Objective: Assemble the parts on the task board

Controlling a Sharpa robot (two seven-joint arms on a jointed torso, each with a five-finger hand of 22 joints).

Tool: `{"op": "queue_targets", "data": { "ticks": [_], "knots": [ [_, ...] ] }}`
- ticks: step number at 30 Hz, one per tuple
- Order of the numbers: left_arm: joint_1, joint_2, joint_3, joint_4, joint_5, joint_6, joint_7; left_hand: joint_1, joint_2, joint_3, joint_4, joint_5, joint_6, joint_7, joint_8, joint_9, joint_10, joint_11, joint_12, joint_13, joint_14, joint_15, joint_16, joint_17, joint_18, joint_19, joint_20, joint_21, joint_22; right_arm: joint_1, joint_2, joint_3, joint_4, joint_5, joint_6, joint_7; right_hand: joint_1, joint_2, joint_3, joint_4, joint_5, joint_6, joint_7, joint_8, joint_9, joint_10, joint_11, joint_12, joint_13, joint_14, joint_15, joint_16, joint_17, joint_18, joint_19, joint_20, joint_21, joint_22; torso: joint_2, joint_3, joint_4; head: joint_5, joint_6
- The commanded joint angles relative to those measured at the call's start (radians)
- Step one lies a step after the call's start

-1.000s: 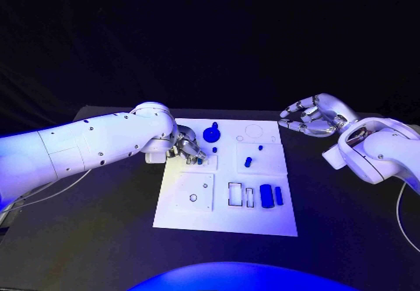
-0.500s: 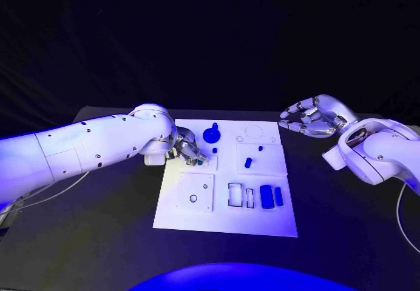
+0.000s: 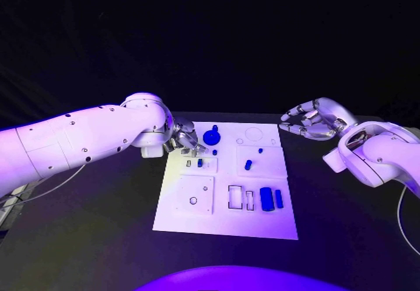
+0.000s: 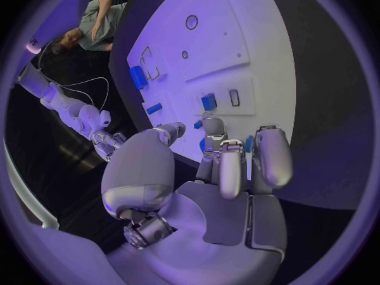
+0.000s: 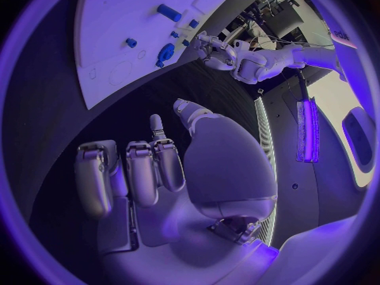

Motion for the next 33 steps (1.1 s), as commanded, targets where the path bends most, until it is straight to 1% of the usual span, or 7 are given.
{"op": "queue_targets", "data": {
  "ticks": [1, 3, 8, 14, 19, 24, 33],
  "knots": [
    [0.022, -0.007, 0.005, -0.004, 0.026, -0.02, 0.008, 0.036, 0.0, -0.011, 0.001, 0.005, -0.03, 0.023, -0.055, -0.039, -0.016, 0.018, -0.018, -0.028, 0.087, 0.016, -0.006, 0.21, 0.021, -0.005, 0.017, -0.012, -0.014, -0.001, 0.001, 0.0, -0.002, -0.004, 0.007, 0.009, -0.015, -0.001, 0.0, 0.006, 0.003, -0.004, -0.006, 0.006, 0.001, -0.005, -0.005, -0.008, 0.136, 0.074, -0.006, -0.004, 0.128, 0.007, 0.069, -0.009, -0.007, 0.235, 0.001, -0.0004, 0.0001, 0.002, 0.004],
    [0.036, -0.009, 0.008, -0.017, 0.03, -0.022, 0.013, 0.059, 0.001, -0.023, 0.001, 0.004, -0.042, 0.033, -0.092, -0.07, -0.011, 0.028, -0.012, -0.029, 0.088, 0.025, -0.004, 0.213, 0.021, -0.001, 0.026, -0.011, -0.011, -0.002, 0.001, 0.0, -0.003, -0.004, 0.008, 0.009, -0.015, -0.001, 0.0, 0.006, 0.003, -0.004, -0.006, 0.006, 0.001, -0.005, -0.005, -0.008, 0.136, 0.074, -0.006, -0.004, 0.128, 0.007, 0.069, -0.009, -0.007, 0.235, 0.001, -0.0002, 0.0, 0.004, 0.007],
    [0.061, 0.006, 0.011, -0.079, 0.004, -0.028, 0.025, 0.07, -0.001, -0.03, 0.001, 0.001, -0.041, 0.035, -0.103, -0.082, -0.008, 0.029, -0.01, -0.03, 0.089, 0.027, -0.003, 0.214, 0.021, 0.001, 0.029, -0.01, -0.009, -0.003, 0.002, 0.0, -0.005, -0.004, 0.008, 0.008, -0.015, -0.001, 0.0, 0.006, 0.003, -0.004, -0.006, 0.006, 0.001, -0.005, -0.005, -0.008, 0.136, 0.074, -0.006, -0.004, 0.128, 0.007, 0.069, -0.009, -0.007, 0.235, 0.0, 0.0011, 0.0009, 0.006, 0.016],
    [0.071, 0.046, 0.011, -0.177, -0.042, -0.018, 0.032, 0.071, -0.002, -0.043, 0.005, -0.008, -0.041, 0.038, -0.117, -0.098, -0.009, 0.032, -0.01, -0.035, 0.09, 0.03, -0.001, 0.217, 0.02, 0.003, 0.032, -0.009, -0.006, -0.003, 0.004, 0.0, -0.005, -0.004, 0.009, 0.008, -0.015, -0.001, 0.0, 0.006, 0.003, -0.004, -0.006, 0.006, 0.001, -0.005, -0.005, -0.008, 0.136, 0.074, -0.006, -0.004, 0.128, 0.007, 0.069, -0.009, -0.007, 0.235, 0.002, -0.0008, 0.0019, 0.01, 0.023],
    [0.072, 0.075, -0.002, -0.236, -0.058, 0.016, 0.031, 0.057, -0.001, -0.066, 0.005, -0.043, -0.032, 0.037, -0.127, -0.115, -0.006, 0.032, -0.006, -0.037, 0.091, 0.03, 0.001, 0.22, 0.02, 0.005, 0.033, -0.007, -0.003, -0.004, 0.005, 0.0, -0.006, -0.004, 0.01, 0.008, -0.015, -0.001, 0.0, 0.006, 0.003, -0.004, -0.006, 0.006, 0.001, -0.005, -0.005, -0.008, 0.136, 0.074, -0.006, -0.004, 0.128, 0.007, 0.069, -0.009, -0.007, 0.235, 0.002, -0.0006, 0.0001, 0.015, 0.021],
    [0.063, 0.105, -0.017, -0.284, -0.064, 0.036, 0.03, 0.057, 0.0, -0.068, 0.005, -0.047, -0.031, 0.037, -0.128, -0.117, -0.006, 0.032, -0.005, -0.036, 0.091, 0.03, 0.002, 0.221, 0.02, 0.006, 0.033, -0.006, -0.001, -0.005, 0.007, 0.0, -0.006, -0.004, 0.011, 0.009, -0.015, -0.001, 0.0, 0.006, 0.003, -0.004, -0.006, 0.006, 0.001, -0.005, -0.005, -0.008, 0.136, 0.074, -0.006, -0.004, 0.128, 0.007, 0.069, -0.009, -0.007, 0.235, 0.002, -0.0007, -0.0004, 0.018, 0.021],
    [0.041, 0.145, -0.031, -0.346, -0.065, 0.077, 0.026, 0.058, 0.001, -0.069, 0.005, -0.05, -0.03, 0.036, -0.128, -0.118, -0.006, 0.032, -0.004, -0.036, 0.092, 0.03, 0.005, 0.224, 0.019, 0.007, 0.033, -0.005, 0.001, -0.006, 0.007, 0.0, -0.006, -0.004, 0.012, 0.009, -0.015, -0.001, 0.0, 0.006, 0.003, -0.004, -0.006, 0.006, 0.001, -0.005, -0.005, -0.008, 0.136, 0.074, -0.006, -0.004, 0.128, 0.007, 0.069, -0.009, -0.007, 0.235, 0.002, 0.0004, -0.0005, 0.019, 0.018]
  ]
}}
